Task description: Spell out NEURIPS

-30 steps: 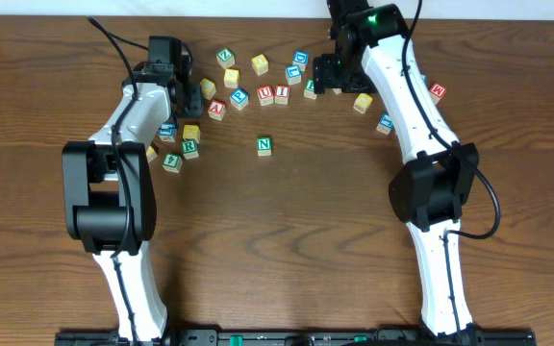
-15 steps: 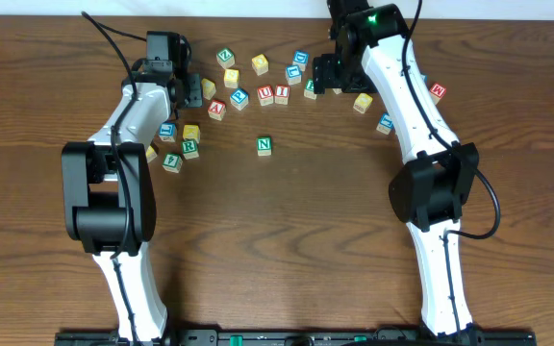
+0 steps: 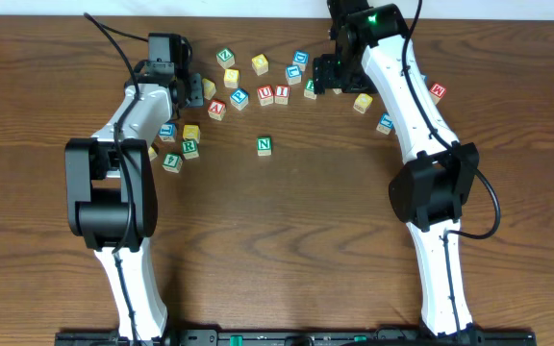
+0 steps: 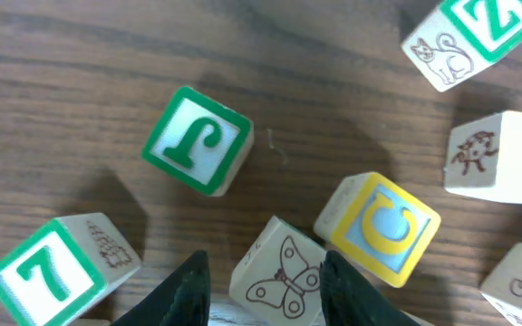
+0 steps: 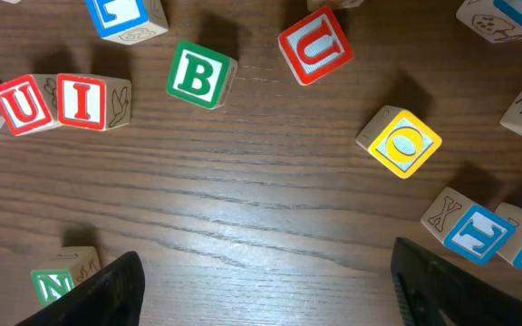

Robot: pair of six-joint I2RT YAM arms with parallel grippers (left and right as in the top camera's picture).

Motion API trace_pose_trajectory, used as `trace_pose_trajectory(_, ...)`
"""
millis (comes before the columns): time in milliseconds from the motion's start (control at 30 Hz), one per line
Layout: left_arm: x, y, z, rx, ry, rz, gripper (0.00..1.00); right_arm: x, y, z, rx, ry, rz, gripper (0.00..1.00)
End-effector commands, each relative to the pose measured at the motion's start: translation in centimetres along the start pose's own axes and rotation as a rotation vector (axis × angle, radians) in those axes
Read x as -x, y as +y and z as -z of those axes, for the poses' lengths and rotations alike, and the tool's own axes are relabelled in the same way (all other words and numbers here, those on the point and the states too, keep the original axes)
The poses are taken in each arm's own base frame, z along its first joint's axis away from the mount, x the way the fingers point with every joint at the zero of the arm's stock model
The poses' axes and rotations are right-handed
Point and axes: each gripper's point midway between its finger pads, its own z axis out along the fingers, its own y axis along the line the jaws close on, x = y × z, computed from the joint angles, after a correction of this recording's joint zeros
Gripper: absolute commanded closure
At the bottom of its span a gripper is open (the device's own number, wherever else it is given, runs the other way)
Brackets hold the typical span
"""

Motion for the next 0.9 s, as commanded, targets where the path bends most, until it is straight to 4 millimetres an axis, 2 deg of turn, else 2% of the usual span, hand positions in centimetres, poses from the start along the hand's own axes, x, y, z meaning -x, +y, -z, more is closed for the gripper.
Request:
trace_pose_trajectory(0,-2.0,0.0,-1.7,0.008,0.057,-0.01,0.6,0.4,0.2,2.6,0.006,-0.048,0.006,0.18)
trace_pose_trajectory(100,-2.3,0.1,-2.0,0.009,0.065,-0.01,0.58,0.4,0.2,2.6,0.006,-0.048,0.006,0.18)
trace_pose_trajectory(233,-2.7,0.1,-2.4,0.01,0.077,-0.01,0.5,0.4,0.2,2.6,0.006,-0.047,0.006,0.18)
trace_pose_trajectory(867,-2.8,-1.5,-2.9,-0.007,0.069,-0.036,0.48,0.4,0.2,2.6,0.006,-0.046,0.006,0.18)
